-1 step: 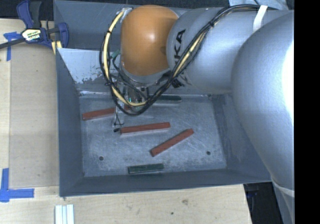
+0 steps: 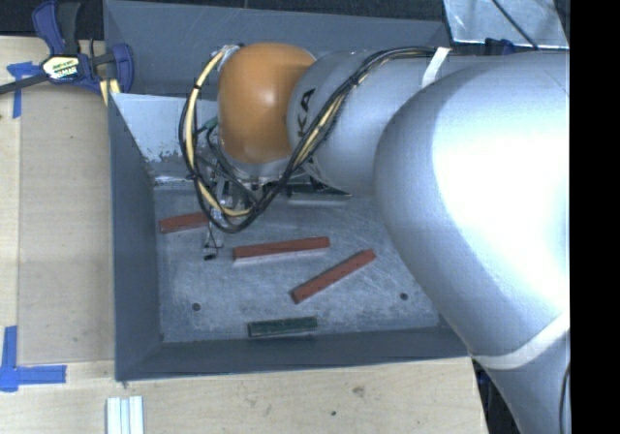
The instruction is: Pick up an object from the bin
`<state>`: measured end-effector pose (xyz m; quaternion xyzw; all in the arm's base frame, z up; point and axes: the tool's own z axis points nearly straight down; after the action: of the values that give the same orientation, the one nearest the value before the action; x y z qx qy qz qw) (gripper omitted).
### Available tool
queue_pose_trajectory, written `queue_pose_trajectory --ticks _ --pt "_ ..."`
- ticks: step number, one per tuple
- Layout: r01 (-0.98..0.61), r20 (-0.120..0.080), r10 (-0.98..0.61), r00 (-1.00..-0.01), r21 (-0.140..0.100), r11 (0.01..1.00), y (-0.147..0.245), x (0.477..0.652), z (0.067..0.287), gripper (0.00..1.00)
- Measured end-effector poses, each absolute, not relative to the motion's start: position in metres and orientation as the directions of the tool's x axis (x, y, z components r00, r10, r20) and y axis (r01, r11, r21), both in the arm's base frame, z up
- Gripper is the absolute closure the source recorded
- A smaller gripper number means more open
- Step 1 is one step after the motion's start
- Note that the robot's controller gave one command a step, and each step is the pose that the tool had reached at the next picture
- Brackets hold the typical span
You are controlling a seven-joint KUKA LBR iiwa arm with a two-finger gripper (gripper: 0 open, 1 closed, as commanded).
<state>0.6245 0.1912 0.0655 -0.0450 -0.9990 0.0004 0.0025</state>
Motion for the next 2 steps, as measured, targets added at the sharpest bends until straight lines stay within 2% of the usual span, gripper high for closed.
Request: queue_pose_trajectory --ticks 1,2 --pt "0.092 -0.004 0.092 -0.996 0.003 0.996 0.192 0.628 0.071 1.00" --pt "0.146 -0.011 0.146 -0.989 0.005 0.989 0.196 0.621 0.194 1.00"
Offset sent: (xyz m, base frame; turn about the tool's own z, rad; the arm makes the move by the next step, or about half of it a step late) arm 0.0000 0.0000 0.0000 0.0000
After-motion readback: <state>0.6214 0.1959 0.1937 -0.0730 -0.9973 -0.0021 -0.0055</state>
